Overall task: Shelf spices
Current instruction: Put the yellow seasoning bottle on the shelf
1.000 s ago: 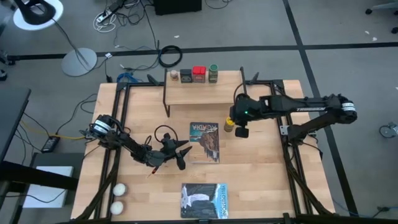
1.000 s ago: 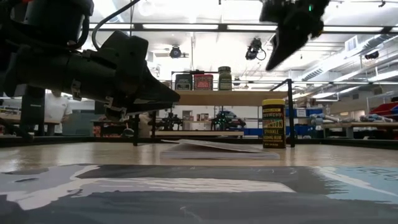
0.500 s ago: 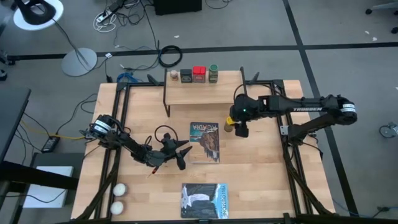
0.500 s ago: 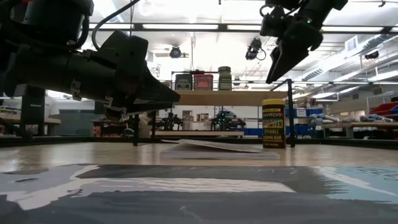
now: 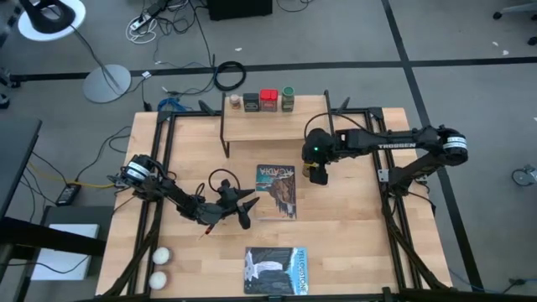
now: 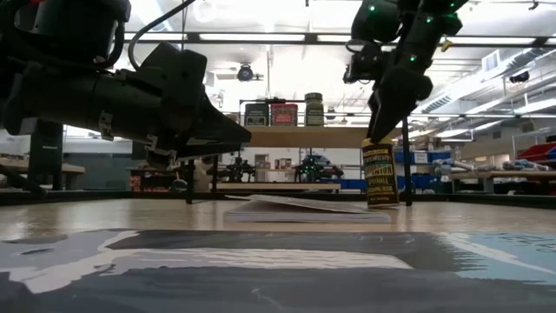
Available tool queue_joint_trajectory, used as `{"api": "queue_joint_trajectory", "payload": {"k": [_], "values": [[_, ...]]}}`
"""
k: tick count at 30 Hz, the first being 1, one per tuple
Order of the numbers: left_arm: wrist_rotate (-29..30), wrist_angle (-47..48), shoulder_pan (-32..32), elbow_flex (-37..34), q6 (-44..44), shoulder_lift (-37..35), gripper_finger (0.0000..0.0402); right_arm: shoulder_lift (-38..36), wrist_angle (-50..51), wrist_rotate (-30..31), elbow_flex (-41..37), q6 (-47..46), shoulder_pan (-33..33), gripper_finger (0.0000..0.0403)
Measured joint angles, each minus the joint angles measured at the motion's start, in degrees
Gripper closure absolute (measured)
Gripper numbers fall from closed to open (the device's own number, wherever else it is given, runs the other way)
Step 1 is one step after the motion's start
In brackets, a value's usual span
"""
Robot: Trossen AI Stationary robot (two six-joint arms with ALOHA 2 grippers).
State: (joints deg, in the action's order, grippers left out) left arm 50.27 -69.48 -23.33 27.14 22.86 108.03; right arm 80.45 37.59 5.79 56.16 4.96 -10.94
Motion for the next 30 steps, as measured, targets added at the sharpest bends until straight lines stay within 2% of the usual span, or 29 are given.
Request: {"api": "queue_joint_trajectory", "payload": {"k": [9,20,30], "values": [[0.0,0.4,0.0,0.0,0.0,0.0,0.0235,0.9,0.8,0.7,0.9,1.1,-1.9,0.0117],[0.0,1.2,0.1,0.0,-0.1,0.0,0.0235,1.0,1.0,-0.4,2.1,0.4,0.4,0.0126],[0.0,1.3,0.1,0.0,-0.1,0.0,0.0235,1.0,4.7,1.5,2.2,1.8,0.7,0.0113]]}}
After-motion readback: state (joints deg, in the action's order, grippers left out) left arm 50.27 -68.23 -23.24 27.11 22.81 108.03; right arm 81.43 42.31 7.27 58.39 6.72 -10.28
